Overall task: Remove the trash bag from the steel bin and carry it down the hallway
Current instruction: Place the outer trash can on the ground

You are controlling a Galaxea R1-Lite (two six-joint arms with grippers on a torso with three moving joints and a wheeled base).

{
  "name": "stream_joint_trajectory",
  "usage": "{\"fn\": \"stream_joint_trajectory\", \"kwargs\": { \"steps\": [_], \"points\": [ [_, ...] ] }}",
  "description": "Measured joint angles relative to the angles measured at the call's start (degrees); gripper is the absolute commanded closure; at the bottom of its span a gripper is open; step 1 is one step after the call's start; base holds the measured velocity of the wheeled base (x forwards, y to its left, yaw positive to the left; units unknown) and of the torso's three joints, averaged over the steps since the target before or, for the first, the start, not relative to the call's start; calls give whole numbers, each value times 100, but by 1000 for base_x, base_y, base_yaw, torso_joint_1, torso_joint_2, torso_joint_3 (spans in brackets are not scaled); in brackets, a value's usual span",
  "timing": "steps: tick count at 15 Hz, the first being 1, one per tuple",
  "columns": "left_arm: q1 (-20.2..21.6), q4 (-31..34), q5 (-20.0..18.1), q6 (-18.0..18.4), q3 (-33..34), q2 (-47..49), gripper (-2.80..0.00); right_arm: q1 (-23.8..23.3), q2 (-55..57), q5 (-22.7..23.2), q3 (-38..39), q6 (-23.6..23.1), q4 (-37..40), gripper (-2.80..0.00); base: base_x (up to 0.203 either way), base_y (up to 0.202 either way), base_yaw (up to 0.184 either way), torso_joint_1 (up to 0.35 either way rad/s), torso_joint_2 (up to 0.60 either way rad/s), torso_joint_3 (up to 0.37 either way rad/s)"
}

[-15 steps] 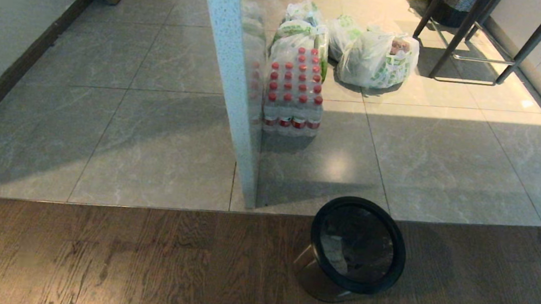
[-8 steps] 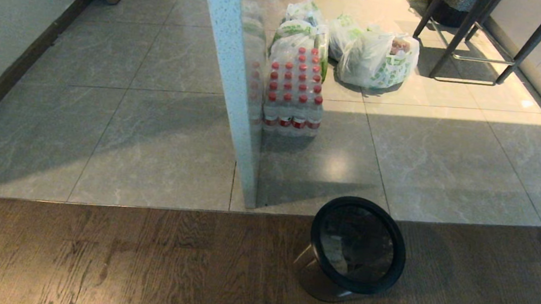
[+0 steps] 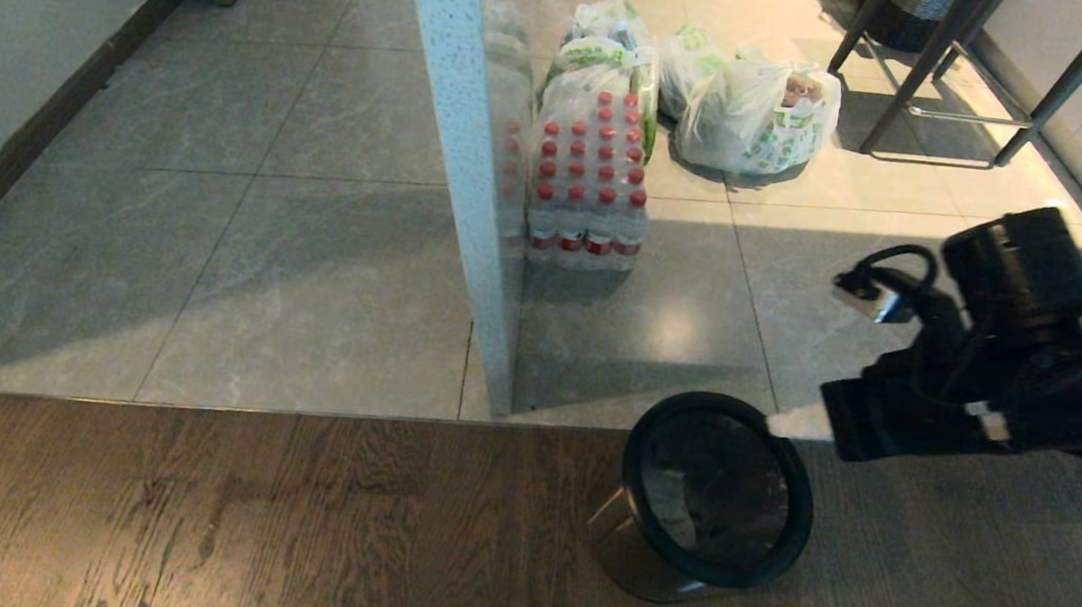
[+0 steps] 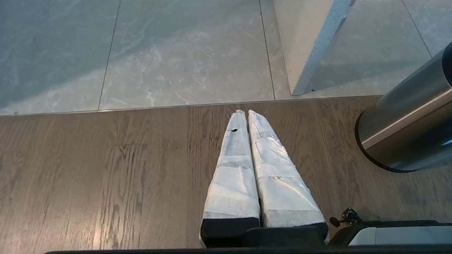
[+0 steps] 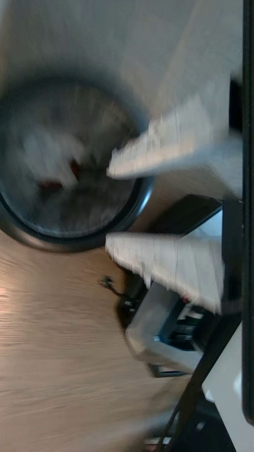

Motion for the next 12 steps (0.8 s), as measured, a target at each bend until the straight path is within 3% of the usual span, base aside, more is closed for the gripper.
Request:
{"fn": "stream_joint_trajectory", "kwargs": {
  "steps": [3,5,8,10,12],
  "points": [
    [0,-2,0,0,0,0,0,485,1166,-110,-441,-179,-214,-280,0,0,0,0,0,0],
    [0,0,-2,0,0,0,0,639,1683,-262,-614,-912,-215,-280,0,0,0,0,0,0],
    [0,0,0,0,0,0,0,757,2166,-858,-684,-1857,-146,-280,0,0,0,0,0,0],
    [0,0,5,1,0,0,0,827,2432,-1406,-837,-2061,-112,-280,0,0,0,0,0,0],
    [0,-2,-2,0,0,0,0,911,2658,-1521,-1053,-2080,-6,-280,0,0,0,0,0,0]
  ]
}}
